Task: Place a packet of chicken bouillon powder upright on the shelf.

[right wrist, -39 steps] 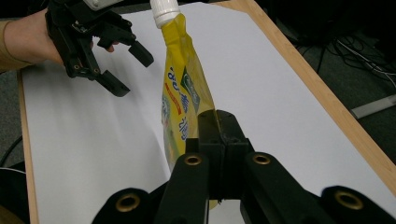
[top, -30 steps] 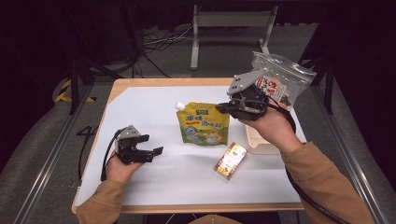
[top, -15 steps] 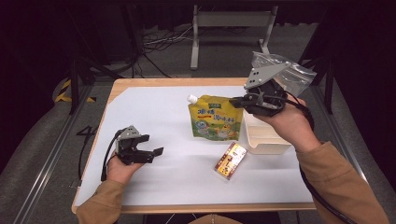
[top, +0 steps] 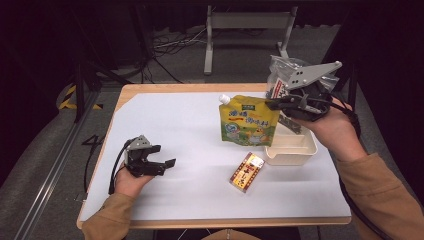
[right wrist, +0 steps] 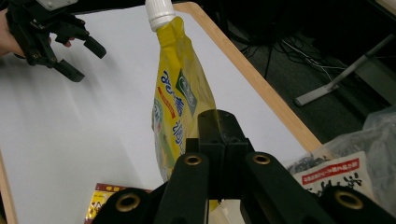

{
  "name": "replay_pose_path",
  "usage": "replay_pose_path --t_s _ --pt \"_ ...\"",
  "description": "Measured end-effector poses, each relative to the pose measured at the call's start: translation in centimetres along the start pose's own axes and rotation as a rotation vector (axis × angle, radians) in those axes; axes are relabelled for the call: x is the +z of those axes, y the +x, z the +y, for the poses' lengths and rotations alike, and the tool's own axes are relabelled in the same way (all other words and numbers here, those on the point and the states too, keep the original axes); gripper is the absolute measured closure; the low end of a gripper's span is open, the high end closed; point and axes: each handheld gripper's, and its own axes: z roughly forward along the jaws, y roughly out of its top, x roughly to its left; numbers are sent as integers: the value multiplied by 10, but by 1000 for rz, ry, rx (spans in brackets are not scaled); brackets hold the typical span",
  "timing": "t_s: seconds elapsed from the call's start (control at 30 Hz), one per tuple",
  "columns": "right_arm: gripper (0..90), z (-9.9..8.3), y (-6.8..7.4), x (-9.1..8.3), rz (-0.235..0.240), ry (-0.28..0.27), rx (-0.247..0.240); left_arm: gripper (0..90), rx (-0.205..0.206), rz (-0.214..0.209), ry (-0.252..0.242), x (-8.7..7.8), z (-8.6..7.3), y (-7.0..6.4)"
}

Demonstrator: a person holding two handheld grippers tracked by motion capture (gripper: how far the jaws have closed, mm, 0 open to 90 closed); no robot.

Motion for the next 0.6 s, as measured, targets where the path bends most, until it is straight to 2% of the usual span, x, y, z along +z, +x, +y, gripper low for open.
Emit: replay_pose_path --t_s 0.17,0.6 --pt "900 -5 -5 -8 -15 -6 -9 157 7 2 1 0 0 -1" --pt "900 -17 -19 -21 -49 -10 3 157 18 -4 -4 0 0 -2"
